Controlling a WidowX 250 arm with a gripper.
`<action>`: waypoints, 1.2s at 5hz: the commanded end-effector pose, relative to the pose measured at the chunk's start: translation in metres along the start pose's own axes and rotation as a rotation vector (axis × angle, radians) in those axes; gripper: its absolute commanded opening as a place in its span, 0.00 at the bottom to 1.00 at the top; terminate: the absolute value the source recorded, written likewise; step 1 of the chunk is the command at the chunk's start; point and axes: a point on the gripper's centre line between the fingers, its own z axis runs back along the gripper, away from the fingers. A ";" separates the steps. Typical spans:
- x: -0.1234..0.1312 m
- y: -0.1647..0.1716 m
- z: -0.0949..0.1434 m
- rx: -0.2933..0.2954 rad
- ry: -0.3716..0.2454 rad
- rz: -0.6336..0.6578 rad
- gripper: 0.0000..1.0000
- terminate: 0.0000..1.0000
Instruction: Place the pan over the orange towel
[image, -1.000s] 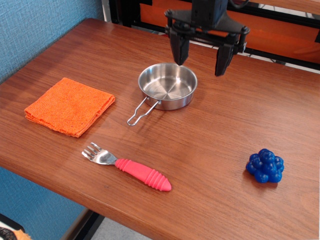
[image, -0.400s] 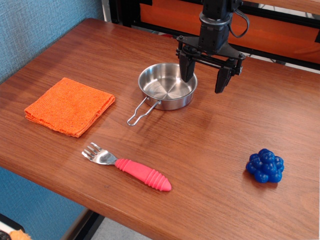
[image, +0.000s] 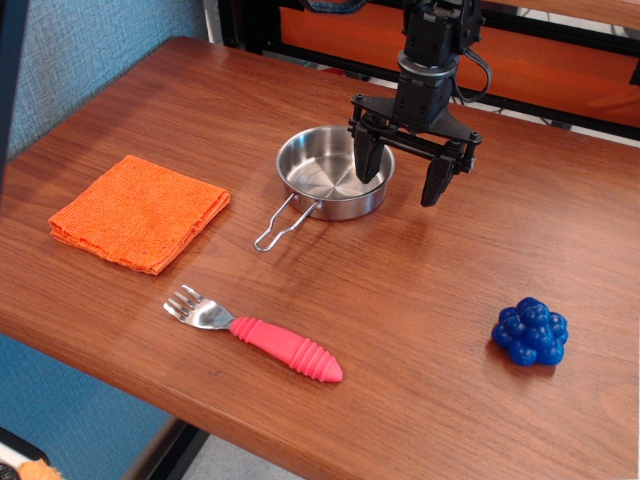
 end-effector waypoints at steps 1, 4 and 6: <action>0.007 0.009 0.003 -0.011 -0.035 0.049 1.00 0.00; 0.008 0.012 0.002 0.016 -0.018 0.097 0.00 0.00; 0.004 0.018 0.032 0.076 -0.008 0.064 0.00 0.00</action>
